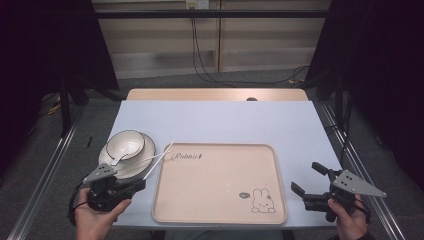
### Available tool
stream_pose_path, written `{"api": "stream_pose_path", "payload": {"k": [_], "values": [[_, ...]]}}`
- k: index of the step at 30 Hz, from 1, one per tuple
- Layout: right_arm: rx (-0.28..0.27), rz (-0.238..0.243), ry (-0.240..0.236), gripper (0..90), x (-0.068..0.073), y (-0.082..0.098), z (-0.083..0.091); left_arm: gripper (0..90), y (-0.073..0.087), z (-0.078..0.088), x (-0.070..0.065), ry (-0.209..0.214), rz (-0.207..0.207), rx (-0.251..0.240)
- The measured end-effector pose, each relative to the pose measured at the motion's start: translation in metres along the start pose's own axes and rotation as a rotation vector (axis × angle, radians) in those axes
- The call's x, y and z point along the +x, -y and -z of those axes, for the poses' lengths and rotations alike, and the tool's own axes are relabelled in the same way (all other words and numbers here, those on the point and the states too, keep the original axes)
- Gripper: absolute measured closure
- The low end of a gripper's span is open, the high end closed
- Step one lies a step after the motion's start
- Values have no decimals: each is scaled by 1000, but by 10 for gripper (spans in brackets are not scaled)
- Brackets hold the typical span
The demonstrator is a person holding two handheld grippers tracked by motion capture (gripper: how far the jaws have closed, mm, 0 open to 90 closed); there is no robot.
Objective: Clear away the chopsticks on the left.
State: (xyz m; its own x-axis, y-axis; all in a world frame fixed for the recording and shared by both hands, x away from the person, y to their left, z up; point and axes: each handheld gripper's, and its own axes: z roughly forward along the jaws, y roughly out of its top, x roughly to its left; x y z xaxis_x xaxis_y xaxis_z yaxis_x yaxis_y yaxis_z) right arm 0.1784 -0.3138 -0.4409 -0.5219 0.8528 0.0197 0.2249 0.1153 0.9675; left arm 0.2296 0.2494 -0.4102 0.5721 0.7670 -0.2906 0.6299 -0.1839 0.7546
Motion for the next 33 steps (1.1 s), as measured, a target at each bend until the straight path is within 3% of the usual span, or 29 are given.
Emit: {"api": "stream_pose_path", "payload": {"k": [5, 13, 15, 19, 21, 29, 33], "values": [[-3, 7, -1, 27, 0, 0, 0, 847, 0, -17, -5, -35, 44, 18], [-1, 5, -5, 27, 0, 0, 0, 847, -4, -39, -12, -91, 69, 53], [1, 3, -8, 28, 0, 0, 0, 847, -5, -45, -12, -84, 86, 73], [3, 3, -12, 30, 1, 0, 0, 847, -2, -59, -11, -110, 138, 86], [4, 1, -10, 30, 0, 0, -1, 847, -2, -65, -12, -123, 135, 103], [1, -1, -10, 30, 0, 0, 0, 846, 1, -78, -13, -188, 174, 150], [4, 0, -11, 30, 1, 0, -1, 846, 3, -84, -12, -203, 194, 148]]}}
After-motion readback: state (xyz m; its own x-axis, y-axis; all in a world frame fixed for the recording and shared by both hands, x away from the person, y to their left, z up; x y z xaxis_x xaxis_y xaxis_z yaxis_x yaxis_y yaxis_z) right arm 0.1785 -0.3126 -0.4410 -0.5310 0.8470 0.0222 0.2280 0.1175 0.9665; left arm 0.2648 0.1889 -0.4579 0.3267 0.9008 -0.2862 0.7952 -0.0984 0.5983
